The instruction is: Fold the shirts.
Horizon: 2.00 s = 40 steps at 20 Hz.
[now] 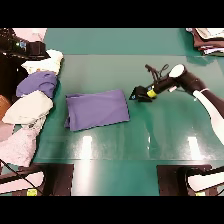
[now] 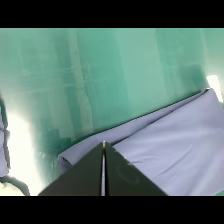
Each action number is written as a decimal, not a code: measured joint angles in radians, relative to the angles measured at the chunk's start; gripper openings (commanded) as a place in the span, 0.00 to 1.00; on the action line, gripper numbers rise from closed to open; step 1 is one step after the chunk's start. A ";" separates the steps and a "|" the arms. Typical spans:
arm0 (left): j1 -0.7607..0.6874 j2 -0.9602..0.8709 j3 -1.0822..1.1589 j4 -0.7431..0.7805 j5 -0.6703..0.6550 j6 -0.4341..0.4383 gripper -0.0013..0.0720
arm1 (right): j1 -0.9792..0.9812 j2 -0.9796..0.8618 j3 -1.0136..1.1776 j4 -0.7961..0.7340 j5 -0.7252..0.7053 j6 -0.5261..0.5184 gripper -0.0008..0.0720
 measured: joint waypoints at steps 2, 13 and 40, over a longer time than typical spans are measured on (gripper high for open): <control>0.000 0.000 0.000 -0.003 0.006 0.000 0.05 | 0.009 -0.023 -0.062 0.099 -0.051 -0.051 0.96; 0.000 0.000 0.000 -0.016 -0.002 0.002 0.05 | 0.181 -0.240 0.132 0.316 -0.108 -0.187 0.03; -0.237 0.000 0.000 -0.037 0.018 -0.042 0.05 | -1.382 0.630 -0.475 -0.103 -0.195 -0.041 0.43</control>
